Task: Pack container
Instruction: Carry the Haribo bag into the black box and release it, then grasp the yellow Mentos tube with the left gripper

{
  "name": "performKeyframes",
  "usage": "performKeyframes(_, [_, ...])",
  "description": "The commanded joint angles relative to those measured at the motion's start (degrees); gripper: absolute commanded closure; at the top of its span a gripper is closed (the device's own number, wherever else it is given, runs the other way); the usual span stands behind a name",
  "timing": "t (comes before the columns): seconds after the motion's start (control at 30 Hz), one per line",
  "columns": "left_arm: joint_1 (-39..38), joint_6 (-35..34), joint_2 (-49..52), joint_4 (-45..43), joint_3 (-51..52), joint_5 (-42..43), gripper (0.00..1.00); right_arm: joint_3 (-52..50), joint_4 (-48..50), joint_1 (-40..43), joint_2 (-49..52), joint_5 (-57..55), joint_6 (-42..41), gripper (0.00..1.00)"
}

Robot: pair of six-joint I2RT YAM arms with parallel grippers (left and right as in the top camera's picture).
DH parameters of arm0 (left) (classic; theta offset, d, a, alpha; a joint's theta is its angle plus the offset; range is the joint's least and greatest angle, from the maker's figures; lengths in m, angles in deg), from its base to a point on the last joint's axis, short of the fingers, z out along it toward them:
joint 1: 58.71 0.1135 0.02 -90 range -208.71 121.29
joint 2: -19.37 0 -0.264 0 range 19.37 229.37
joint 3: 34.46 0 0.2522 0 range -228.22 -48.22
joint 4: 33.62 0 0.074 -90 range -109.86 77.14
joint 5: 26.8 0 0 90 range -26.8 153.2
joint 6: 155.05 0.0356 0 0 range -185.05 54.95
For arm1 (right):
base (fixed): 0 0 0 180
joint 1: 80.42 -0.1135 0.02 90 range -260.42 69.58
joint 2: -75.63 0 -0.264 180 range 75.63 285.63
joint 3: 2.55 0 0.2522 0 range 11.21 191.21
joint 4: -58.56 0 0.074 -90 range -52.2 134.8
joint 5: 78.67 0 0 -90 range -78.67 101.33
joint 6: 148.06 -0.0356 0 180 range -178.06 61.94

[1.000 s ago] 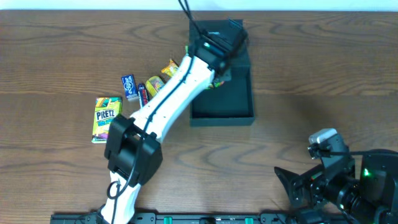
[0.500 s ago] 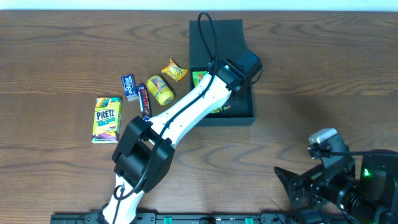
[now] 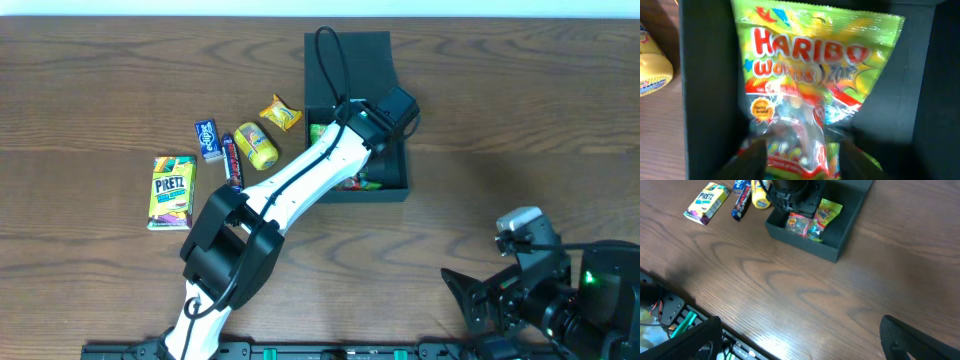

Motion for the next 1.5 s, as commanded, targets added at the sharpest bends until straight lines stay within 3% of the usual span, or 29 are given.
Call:
performKeyframes(0.0, [0.2, 1.9, -1.7, -0.2, -0.4, -1.5, 0.49, 0.3, 0.0, 0.5, 0.0, -0.2, -0.7, 0.01])
performKeyframes(0.2, [0.6, 6.1, -5.9, -0.2, -2.8, -3.0, 0.45, 0.3, 0.0, 0.5, 0.0, -0.2, -0.7, 0.01])
performKeyframes(0.23, [1.3, 6.0, -7.8, -0.2, -2.9, -3.1, 0.4, 0.3, 0.0, 0.5, 0.0, -0.2, -0.7, 0.01])
performKeyframes(0.53, [16.0, -5.0, -16.6, 3.4, -2.8, -3.1, 0.38, 0.3, 0.2, 0.5, 0.0, -0.2, -0.7, 0.01])
performKeyframes(0.67, [21.4, -6.7, -15.3, 6.4, -2.7, -2.9, 0.37, 0.3, 0.2, 0.5, 0.0, -0.2, -0.7, 0.01])
performKeyframes(0.73, [23.1, -6.6, -14.3, 6.8, -2.5, -2.9, 0.26, 0.3, 0.2, 0.5, 0.0, -0.2, -0.6, 0.01])
performKeyframes(0.97, [24.2, -9.6, -9.1, 7.1, -0.2, -1.8, 0.28, 0.3, 0.2, 0.5, 0.0, -0.2, -0.6, 0.01])
performKeyframes(1.47, [24.2, -6.8, 7.1, 6.4, -0.2, 0.2, 0.26, 0.3, 0.2, 0.5, 0.0, -0.2, -0.7, 0.01])
